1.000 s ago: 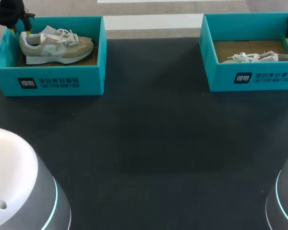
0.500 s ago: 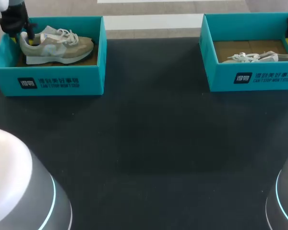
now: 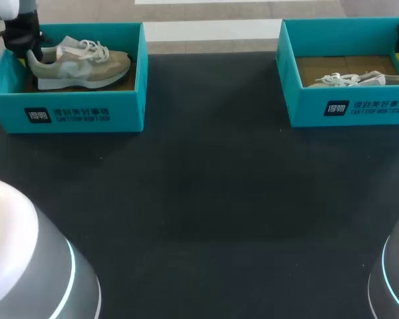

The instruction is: Take the shoe out of the shoebox, open the shoe tongue, remove and reinsert the insole, then place the shoe into the shoebox

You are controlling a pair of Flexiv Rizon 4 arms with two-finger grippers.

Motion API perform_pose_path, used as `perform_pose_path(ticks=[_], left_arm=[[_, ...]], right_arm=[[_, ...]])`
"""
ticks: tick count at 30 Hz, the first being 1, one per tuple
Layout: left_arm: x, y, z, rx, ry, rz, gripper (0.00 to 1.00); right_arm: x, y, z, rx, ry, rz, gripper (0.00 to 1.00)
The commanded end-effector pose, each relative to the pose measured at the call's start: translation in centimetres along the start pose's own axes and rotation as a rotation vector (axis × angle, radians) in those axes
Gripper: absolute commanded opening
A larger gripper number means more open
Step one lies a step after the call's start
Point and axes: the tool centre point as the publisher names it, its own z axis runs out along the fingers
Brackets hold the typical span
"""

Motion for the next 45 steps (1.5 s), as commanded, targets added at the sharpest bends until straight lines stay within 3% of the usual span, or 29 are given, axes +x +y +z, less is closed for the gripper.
perform_pose_path(ticks=[1,10,21,30,45], left_arm=[[0.0,0.9,0.3,0.03,0.004,0.003,0.0],[0.5,0.0,-2.2,0.042,0.024,0.031,0.0],[0.9,-2.0,-11.0,0.054,0.038,0.022,0.0],[3.1,-3.8,-17.7,0.01,0.041,-0.003,0.0],[3.1,-3.8,-17.7,0.01,0.041,-0.003,0.0]], right_arm=[[0.0,-0.1,0.0,-0.003,0.001,0.001,1.0],[0.0,-0.1,0.0,-0.003,0.001,0.001,1.0],[0.0,-0.1,0.0,-0.003,0.001,0.001,1.0],[0.0,-0.1,0.0,-0.003,0.001,0.001,1.0],[0.0,-0.1,0.0,-0.003,0.001,0.001,1.0]])
